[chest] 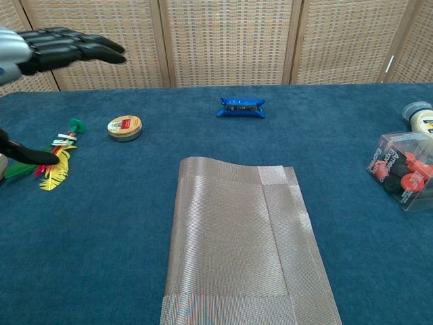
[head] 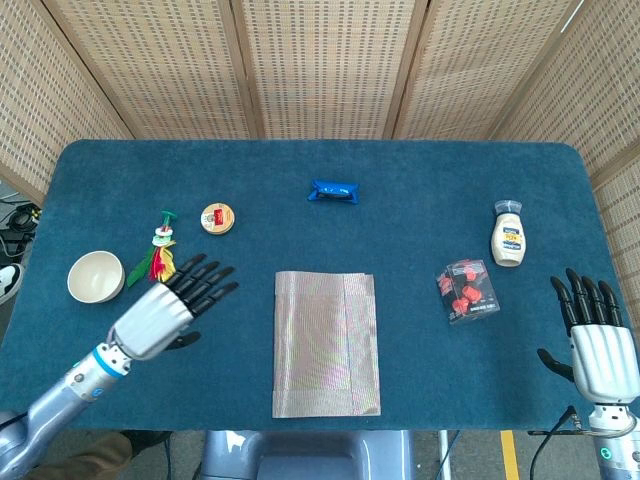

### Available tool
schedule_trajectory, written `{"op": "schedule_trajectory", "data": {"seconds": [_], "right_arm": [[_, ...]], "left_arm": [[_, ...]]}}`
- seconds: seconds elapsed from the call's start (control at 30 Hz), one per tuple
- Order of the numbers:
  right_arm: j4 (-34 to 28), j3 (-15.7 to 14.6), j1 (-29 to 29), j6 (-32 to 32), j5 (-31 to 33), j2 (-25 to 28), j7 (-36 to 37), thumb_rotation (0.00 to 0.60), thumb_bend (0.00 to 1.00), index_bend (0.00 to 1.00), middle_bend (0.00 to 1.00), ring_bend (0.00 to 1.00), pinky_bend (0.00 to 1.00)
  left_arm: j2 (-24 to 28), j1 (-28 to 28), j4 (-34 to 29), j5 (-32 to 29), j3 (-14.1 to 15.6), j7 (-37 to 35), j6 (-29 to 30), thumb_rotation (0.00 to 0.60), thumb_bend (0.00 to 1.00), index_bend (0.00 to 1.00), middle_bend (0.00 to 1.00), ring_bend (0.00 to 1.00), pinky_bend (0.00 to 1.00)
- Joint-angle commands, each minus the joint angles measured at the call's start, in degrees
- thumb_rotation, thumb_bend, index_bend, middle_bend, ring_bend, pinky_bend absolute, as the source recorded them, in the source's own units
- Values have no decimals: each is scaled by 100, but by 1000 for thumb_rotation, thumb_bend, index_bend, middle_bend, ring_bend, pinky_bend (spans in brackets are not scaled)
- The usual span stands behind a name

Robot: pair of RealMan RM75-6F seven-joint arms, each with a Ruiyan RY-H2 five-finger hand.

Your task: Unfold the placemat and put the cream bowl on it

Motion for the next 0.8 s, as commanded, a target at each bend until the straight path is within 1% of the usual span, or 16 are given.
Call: {"op": "schedule_trajectory", "data": {"seconds": [0.03, 0.1, 0.23, 0.3, 0.4, 0.57, 0.67, 0.8], "right_arm": [[30, 30, 15, -38, 83, -22, -29, 600, 0, 0, 0, 0, 0], [42, 54, 23, -55, 142, -30, -48, 600, 0, 0, 0, 0, 0], [52, 106, 31, -56, 243, -39, -88, 600, 0, 0, 0, 0, 0], [55, 124, 31, -55, 283, -40, -103, 600, 0, 0, 0, 0, 0], [77, 173, 31, -50, 391, -46, -146, 600, 0, 0, 0, 0, 0], [103, 240, 36, -64, 548, -46, -186, 600, 0, 0, 0, 0, 0], [114, 264, 43, -78, 609, -41, -204, 600, 0, 0, 0, 0, 0], [140, 288, 53, -115, 706, -39, -234, 600, 0, 0, 0, 0, 0]], "left_arm": [[-361, -423, 74, 308, -37, 262, -394, 600, 31, 27, 0, 0, 0], [-517, -653, 157, 407, -49, 303, -628, 600, 29, 13, 0, 0, 0], [-768, -1079, 263, 545, -75, 288, -1018, 600, 32, 86, 0, 0, 0], [-865, -1228, 287, 558, -86, 258, -1164, 600, 43, 99, 0, 0, 0], [-1078, -1559, 318, 552, -130, 223, -1527, 600, 112, 126, 0, 0, 0], [-1361, -2034, 401, 595, -146, 152, -1984, 600, 290, 187, 0, 0, 0], [-1492, -2285, 515, 675, -112, 76, -2153, 600, 312, 218, 0, 0, 0], [-1743, -2720, 859, 994, -68, 63, -2260, 600, 327, 247, 0, 0, 0]]}}
